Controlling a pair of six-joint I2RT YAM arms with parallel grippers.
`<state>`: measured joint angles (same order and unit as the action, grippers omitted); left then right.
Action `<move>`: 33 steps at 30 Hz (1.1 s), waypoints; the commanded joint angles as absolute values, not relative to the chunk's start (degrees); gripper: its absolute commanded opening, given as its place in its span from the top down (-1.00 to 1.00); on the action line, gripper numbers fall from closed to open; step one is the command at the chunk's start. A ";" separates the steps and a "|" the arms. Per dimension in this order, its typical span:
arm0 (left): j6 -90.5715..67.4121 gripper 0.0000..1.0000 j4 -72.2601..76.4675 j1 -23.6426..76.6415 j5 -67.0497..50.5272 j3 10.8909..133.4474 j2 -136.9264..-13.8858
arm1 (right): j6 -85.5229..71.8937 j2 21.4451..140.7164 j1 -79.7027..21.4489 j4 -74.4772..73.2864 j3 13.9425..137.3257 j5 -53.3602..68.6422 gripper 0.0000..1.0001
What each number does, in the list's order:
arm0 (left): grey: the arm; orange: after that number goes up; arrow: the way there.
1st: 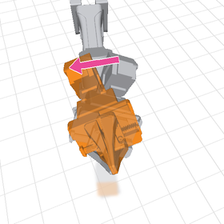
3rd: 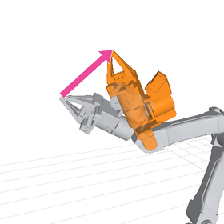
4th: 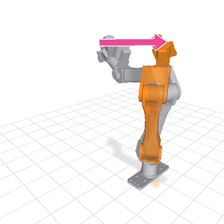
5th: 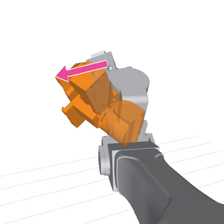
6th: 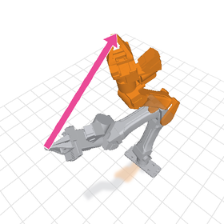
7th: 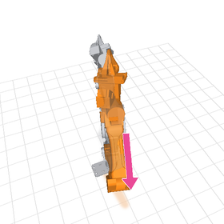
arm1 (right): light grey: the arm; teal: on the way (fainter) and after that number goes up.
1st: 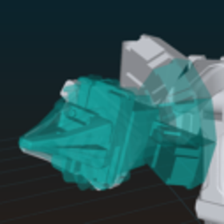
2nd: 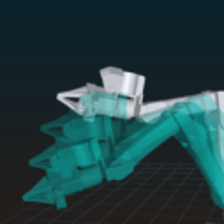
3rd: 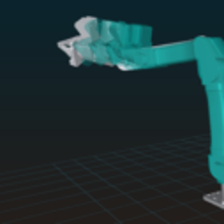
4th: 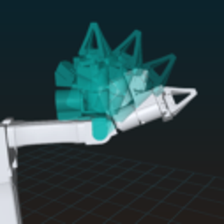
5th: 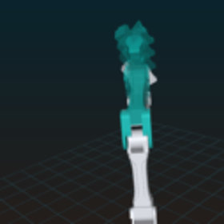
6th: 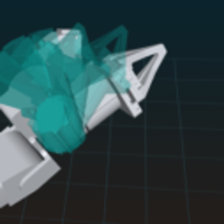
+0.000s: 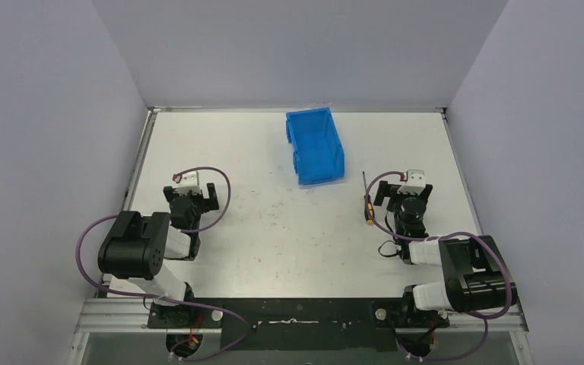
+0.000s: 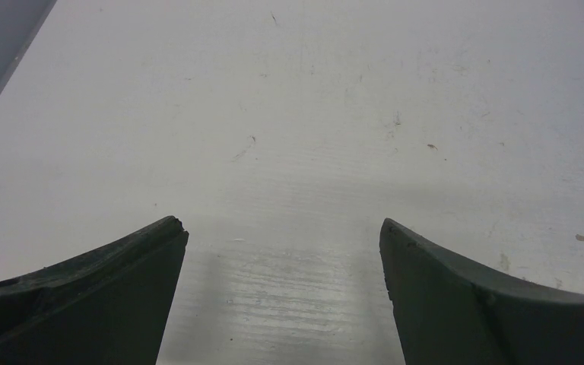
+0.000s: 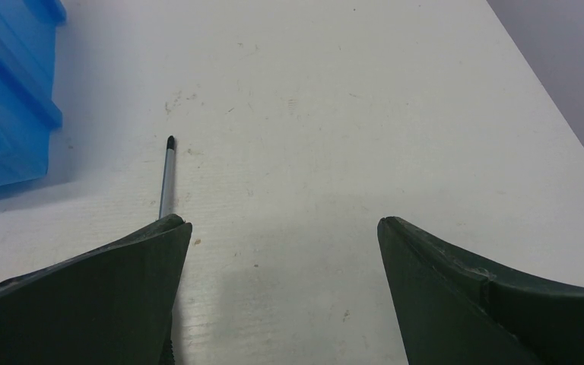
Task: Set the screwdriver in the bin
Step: Pick up the screwdriver from the center of the board.
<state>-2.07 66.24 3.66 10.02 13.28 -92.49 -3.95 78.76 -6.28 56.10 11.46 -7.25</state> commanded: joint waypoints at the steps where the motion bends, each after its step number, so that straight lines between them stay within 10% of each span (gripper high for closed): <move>1: -1.70 -0.94 69.29 3.78 9.93 14.59 -92.29 | -5.00 77.72 -5.88 58.85 11.73 -7.32 -1.00; 33: -1.67 -0.94 69.31 3.78 9.96 14.59 -92.29 | -5.10 54.86 -6.02 9.53 42.01 -7.26 -1.00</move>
<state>-2.07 66.24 3.66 10.02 13.28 -92.49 -3.97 56.45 -6.31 16.62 35.90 -7.46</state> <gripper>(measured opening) 0.971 0.999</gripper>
